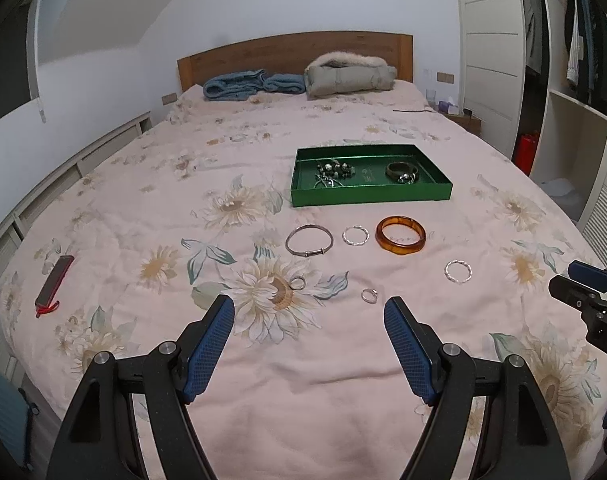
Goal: Organize jewelry
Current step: 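Withdraw both grippers from the tray and approach the remaining rings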
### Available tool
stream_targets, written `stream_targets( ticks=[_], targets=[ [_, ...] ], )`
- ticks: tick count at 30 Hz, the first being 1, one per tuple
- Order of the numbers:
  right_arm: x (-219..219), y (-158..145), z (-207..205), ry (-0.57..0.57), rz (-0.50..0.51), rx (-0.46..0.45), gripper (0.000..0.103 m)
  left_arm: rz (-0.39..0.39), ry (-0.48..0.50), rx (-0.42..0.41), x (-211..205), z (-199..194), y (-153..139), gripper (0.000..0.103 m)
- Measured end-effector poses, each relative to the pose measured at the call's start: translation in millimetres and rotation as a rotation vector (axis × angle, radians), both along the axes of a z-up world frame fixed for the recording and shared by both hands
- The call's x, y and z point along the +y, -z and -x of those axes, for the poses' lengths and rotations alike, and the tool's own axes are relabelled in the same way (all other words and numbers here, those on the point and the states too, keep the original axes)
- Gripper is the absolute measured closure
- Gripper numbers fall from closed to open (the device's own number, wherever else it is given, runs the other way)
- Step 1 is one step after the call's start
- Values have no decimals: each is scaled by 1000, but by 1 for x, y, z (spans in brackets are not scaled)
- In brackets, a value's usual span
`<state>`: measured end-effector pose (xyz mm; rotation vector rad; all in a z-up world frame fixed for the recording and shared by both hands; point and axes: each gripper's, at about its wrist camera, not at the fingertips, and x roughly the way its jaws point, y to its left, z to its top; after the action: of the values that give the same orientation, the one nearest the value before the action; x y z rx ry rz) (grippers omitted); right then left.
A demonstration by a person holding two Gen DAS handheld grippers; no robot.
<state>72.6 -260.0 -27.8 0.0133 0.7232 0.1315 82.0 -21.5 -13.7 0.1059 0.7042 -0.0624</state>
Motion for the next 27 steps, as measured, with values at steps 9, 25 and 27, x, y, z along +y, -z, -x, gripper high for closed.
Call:
stream_targets(
  ticks=[9,25,27],
  targets=[
    [-1,15,-19,-3,-11,32,59,1,0,42,-3,-19,16,26],
    [-3,53,-63,-13,-20,100,59,96,50,145,3,-61,62,26],
    [-2,60,-71,-19,-22,112,59,112,82,163,-2,-68,69,26]
  ],
)
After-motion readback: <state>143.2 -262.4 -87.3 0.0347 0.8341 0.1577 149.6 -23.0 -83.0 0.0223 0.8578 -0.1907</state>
